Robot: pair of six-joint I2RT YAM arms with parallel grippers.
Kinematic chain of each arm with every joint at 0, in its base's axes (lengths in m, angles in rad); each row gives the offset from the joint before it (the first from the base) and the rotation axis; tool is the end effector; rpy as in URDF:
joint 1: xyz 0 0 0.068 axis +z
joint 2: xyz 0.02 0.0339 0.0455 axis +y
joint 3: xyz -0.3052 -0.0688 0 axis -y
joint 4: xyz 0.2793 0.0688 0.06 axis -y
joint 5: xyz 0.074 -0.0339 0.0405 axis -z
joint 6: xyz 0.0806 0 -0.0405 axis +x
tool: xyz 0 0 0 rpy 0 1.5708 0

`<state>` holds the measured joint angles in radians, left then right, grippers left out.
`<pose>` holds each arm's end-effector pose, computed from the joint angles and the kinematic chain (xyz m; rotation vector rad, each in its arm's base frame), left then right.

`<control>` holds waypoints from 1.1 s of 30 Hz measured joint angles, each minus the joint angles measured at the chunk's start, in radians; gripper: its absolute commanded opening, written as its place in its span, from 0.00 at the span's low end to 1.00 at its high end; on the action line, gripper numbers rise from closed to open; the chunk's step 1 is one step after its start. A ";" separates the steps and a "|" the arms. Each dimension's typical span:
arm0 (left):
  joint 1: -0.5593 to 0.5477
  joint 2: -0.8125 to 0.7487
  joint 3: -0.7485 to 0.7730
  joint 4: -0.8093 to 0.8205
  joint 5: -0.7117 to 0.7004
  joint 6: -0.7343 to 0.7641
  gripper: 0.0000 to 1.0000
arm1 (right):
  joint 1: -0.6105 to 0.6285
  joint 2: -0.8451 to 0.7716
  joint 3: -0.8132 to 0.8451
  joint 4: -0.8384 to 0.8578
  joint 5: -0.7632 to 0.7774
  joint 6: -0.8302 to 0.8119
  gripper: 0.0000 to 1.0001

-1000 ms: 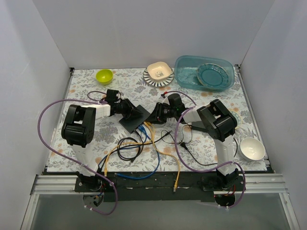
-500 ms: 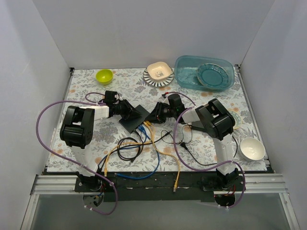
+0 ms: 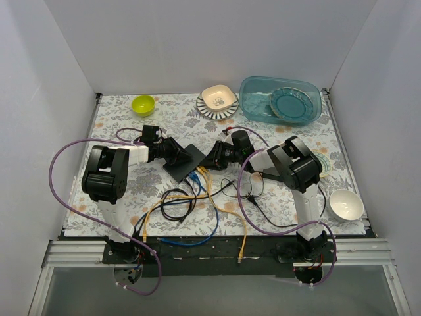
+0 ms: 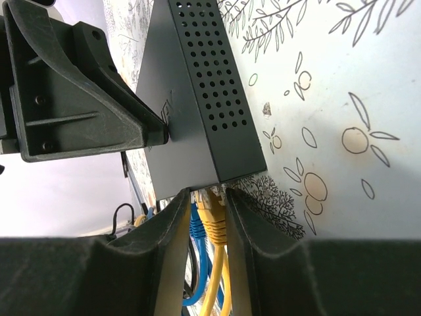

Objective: Pull the plug from the switch port

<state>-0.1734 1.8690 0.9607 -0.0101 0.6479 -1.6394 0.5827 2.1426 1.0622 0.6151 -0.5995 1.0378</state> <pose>0.3981 -0.1191 0.1120 1.5989 -2.2401 1.2944 0.3885 0.3105 0.0890 0.0924 2.3583 1.5300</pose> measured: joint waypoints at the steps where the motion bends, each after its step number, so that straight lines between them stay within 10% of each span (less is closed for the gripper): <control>1: 0.000 0.000 0.000 0.001 0.001 0.000 0.21 | 0.000 0.000 0.000 -0.001 -0.001 -0.003 0.33; 33: 0.001 0.004 -0.003 0.011 0.011 0.000 0.22 | -0.008 0.019 0.026 -0.036 -0.045 -0.002 0.34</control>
<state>-0.1722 1.8732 0.9577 0.0010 0.6586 -1.6390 0.5751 2.1620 1.0885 0.5789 -0.6441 1.0359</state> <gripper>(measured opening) 0.214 0.351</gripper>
